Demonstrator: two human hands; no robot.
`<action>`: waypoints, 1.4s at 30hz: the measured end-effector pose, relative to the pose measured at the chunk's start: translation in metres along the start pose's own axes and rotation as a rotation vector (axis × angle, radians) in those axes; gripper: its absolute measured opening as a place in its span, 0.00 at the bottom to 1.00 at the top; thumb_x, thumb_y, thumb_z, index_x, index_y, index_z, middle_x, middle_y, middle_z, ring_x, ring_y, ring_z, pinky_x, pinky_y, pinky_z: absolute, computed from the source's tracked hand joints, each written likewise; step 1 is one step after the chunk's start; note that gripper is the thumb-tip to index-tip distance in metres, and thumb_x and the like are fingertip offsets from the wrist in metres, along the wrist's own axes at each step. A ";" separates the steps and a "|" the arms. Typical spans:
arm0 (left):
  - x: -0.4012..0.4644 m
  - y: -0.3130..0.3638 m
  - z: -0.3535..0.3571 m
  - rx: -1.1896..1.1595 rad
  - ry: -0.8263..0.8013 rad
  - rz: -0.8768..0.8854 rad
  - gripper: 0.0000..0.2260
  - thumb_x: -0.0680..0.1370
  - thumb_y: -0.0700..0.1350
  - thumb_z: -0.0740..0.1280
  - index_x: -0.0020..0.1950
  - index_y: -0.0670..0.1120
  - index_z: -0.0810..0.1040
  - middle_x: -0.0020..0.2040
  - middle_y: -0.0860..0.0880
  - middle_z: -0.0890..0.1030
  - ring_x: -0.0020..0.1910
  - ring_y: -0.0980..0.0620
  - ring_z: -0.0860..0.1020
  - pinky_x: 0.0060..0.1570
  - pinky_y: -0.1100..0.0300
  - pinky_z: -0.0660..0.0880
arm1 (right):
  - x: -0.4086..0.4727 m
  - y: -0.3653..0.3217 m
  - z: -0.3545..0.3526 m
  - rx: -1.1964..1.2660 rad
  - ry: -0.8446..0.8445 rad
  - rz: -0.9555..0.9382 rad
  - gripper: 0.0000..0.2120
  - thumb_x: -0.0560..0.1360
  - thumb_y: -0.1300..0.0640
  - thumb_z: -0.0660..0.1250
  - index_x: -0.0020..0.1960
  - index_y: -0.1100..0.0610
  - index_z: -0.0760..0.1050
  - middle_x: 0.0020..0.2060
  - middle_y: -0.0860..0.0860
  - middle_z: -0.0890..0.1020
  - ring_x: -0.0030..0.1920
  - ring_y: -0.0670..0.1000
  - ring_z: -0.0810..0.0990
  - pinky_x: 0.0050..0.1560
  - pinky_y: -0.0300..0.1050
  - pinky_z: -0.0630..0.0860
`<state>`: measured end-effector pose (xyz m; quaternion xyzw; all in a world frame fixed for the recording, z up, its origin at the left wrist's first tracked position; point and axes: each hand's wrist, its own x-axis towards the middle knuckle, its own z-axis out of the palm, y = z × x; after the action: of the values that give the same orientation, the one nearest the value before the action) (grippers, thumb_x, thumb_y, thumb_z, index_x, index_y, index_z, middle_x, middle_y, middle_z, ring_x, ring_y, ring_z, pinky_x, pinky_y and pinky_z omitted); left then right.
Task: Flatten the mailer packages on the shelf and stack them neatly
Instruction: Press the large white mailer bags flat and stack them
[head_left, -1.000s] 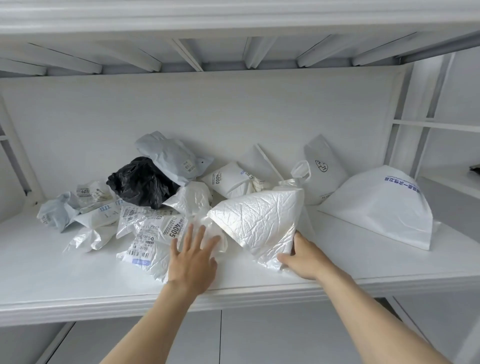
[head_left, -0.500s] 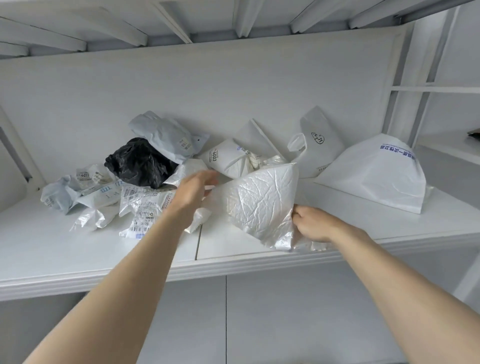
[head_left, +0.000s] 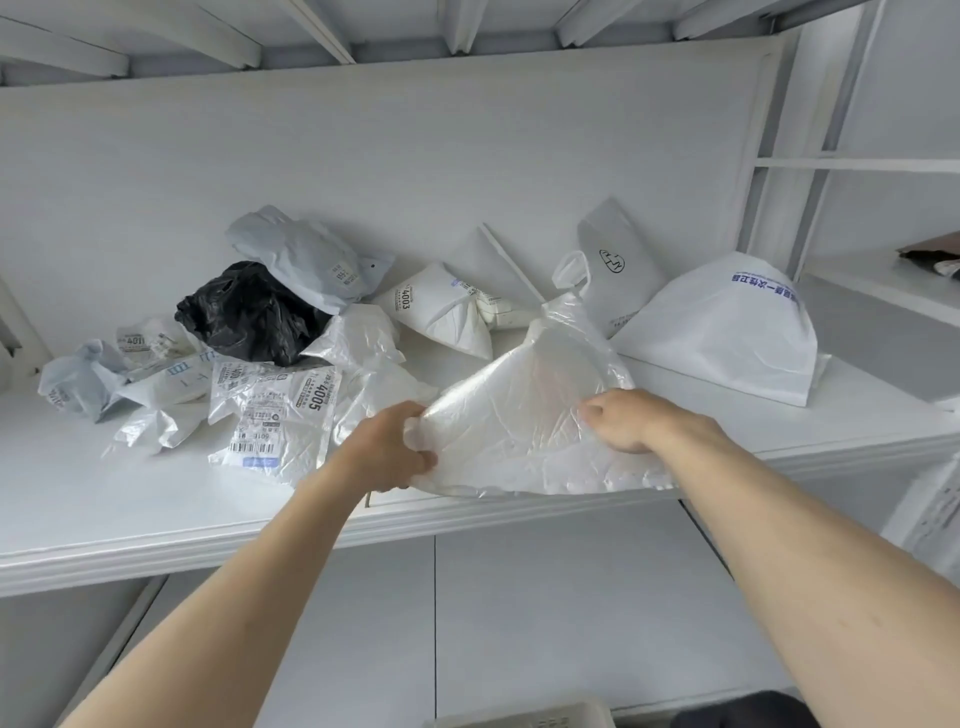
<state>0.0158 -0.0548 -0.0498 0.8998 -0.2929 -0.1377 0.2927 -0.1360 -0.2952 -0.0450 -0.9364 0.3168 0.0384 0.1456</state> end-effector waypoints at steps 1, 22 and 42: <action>-0.002 0.003 -0.004 0.069 -0.055 -0.014 0.23 0.76 0.46 0.70 0.70 0.53 0.69 0.48 0.48 0.78 0.30 0.52 0.77 0.24 0.63 0.71 | 0.000 -0.003 -0.003 -0.017 -0.013 0.022 0.14 0.81 0.51 0.48 0.47 0.51 0.72 0.60 0.55 0.76 0.52 0.57 0.76 0.43 0.45 0.71; 0.038 0.064 0.045 -0.635 -0.034 -0.136 0.11 0.77 0.37 0.68 0.59 0.42 0.75 0.39 0.44 0.81 0.29 0.52 0.79 0.27 0.63 0.77 | 0.034 0.008 0.063 0.140 0.229 0.034 0.29 0.79 0.37 0.35 0.79 0.41 0.42 0.79 0.49 0.55 0.78 0.55 0.48 0.76 0.58 0.42; 0.039 0.095 0.038 0.650 -0.087 0.299 0.30 0.79 0.63 0.57 0.79 0.59 0.52 0.81 0.51 0.42 0.79 0.48 0.40 0.74 0.37 0.41 | 0.020 -0.026 0.031 -0.344 0.171 0.210 0.23 0.82 0.43 0.47 0.69 0.51 0.69 0.65 0.56 0.70 0.65 0.59 0.69 0.61 0.55 0.64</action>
<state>-0.0118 -0.1582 -0.0255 0.8865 -0.4617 -0.0313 -0.0043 -0.1043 -0.2779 -0.0716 -0.9092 0.4126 0.0275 -0.0486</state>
